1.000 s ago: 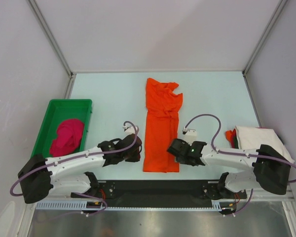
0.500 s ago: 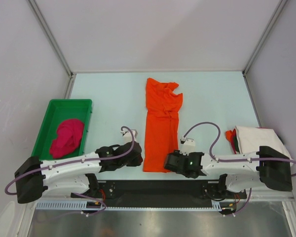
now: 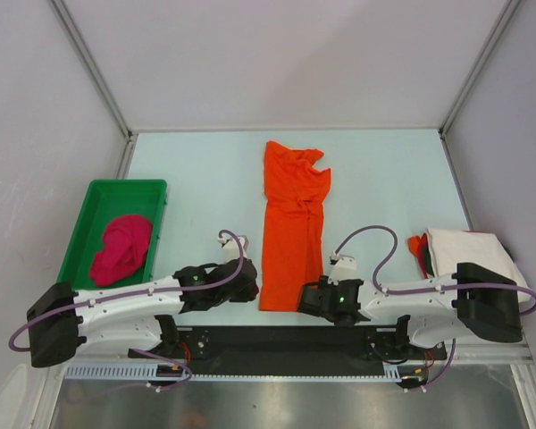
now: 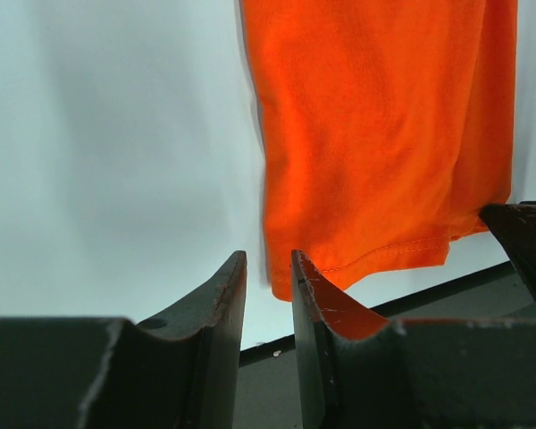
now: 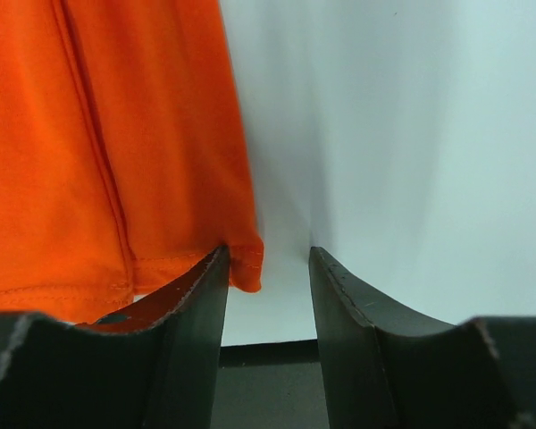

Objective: Fold and stack the t-shirts
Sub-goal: Grab the bottom of the folded rectangular tshirt with both arms

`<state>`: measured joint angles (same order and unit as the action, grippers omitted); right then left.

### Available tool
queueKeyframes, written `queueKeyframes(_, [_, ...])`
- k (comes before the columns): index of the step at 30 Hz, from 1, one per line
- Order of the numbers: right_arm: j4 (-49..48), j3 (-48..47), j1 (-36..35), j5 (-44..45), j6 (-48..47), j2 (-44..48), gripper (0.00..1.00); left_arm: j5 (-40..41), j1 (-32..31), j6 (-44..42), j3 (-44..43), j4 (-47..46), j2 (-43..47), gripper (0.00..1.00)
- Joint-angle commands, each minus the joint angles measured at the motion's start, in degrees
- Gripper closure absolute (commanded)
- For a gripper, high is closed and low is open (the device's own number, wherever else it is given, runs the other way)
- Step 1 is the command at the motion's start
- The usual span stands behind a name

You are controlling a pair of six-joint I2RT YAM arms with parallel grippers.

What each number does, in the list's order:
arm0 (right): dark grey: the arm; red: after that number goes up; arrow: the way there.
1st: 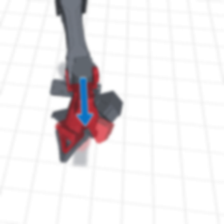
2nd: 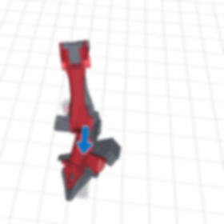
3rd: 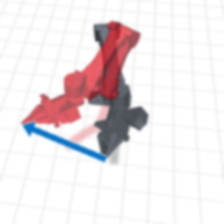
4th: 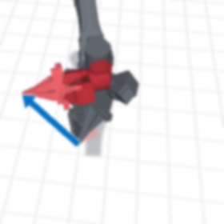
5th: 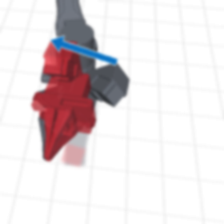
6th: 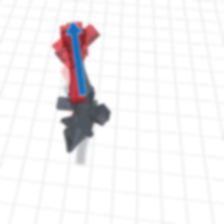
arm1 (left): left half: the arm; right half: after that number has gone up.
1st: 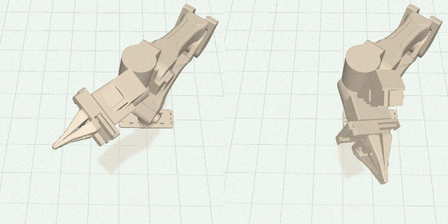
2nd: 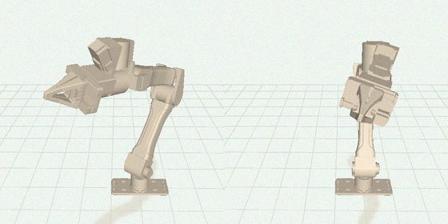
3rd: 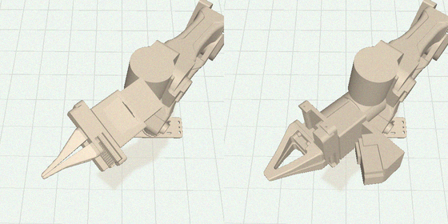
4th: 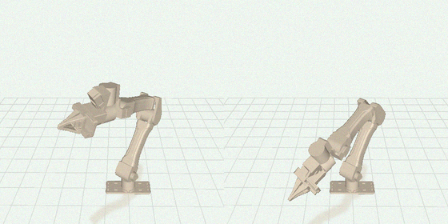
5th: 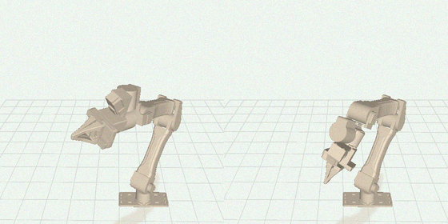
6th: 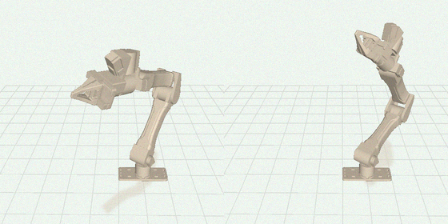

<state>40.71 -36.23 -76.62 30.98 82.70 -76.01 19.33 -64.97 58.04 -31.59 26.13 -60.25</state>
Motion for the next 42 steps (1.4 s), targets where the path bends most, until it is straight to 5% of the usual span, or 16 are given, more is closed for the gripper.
queueKeyframes(1, [-0.1, -0.7, 1.0, 1.5, 0.9, -2.6, 0.55, 1.3, -0.4, 0.4, -0.9, 0.2, 0.6, 0.68])
queueKeyframes(30, [3.2, -2.7, -2.7, -2.9, 3.2, -7.8, 0.58, -3.1, -3.7, -0.7, -2.2, -5.9, -11.8, 0.62])
queueKeyframes(34, [3.8, -2.7, -2.8, -2.9, 3.7, -7.5, 0.58, -3.6, -3.6, 0.1, -2.9, -4.6, -13.8, 0.69])
queueKeyframes(42, [3.2, -1.8, -3.3, -3.7, 4.5, -8.3, 0.62, -5.4, -3.8, 1.6, -3.7, -0.6, -17.5, 1.00])
